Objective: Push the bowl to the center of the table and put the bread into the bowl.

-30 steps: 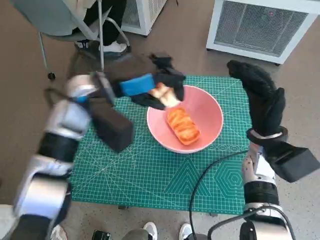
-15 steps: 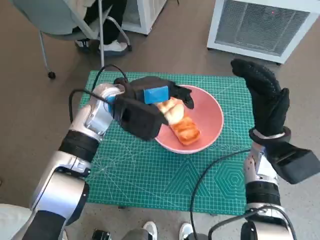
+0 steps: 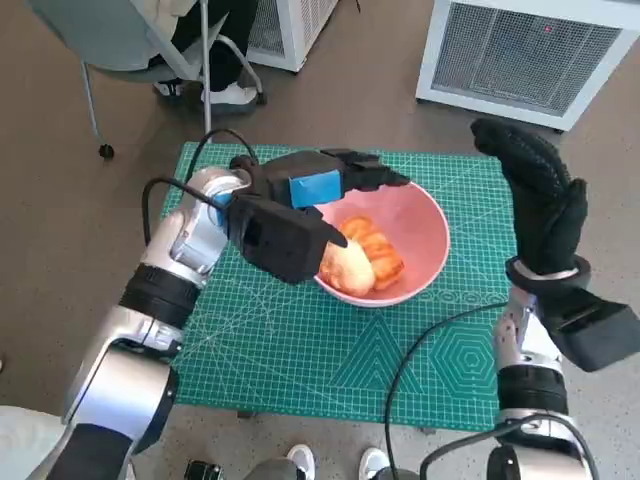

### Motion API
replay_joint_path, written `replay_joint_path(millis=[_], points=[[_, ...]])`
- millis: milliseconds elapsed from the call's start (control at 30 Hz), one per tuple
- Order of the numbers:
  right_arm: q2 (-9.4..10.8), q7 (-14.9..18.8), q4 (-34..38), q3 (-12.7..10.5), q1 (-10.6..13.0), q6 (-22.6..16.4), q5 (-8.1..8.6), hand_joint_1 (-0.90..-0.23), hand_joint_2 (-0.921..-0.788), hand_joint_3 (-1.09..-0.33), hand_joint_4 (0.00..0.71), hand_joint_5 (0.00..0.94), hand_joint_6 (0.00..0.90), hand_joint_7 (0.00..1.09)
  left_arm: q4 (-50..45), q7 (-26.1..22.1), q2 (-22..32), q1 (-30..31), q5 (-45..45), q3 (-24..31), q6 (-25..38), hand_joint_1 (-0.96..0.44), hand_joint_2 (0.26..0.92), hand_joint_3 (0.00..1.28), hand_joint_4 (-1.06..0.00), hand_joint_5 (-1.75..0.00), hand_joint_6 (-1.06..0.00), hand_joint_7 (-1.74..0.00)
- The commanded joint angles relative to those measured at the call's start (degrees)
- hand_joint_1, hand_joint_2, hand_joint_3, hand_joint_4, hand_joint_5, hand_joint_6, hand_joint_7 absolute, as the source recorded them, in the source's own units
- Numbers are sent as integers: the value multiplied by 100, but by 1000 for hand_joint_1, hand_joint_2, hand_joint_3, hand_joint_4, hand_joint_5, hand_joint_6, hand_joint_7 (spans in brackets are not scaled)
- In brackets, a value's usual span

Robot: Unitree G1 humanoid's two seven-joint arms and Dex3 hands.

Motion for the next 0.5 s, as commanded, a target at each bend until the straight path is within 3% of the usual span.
replay_joint_path(millis=[33,267,500], points=[[-58,-72,-45,20,17,40,-68,-597,-921,-788,349,0,224,267,-116,324,-81,239,-570,478,-477,-438,920,47,-62,-15,-141,-186],[-75,-181,-242,47,-68,127,-106,-599,-921,-787,350,1,225,269,309,988,-714,647,-1801,1455,-1644,-407,921,118,-170,-52,-254,-227],[-55,-271,-568,73,-191,389,-15,-593,-921,-779,352,2,231,274,-248,1161,-1368,1082,-3034,2160,-1671,-410,921,256,-242,-58,-291,-231]])
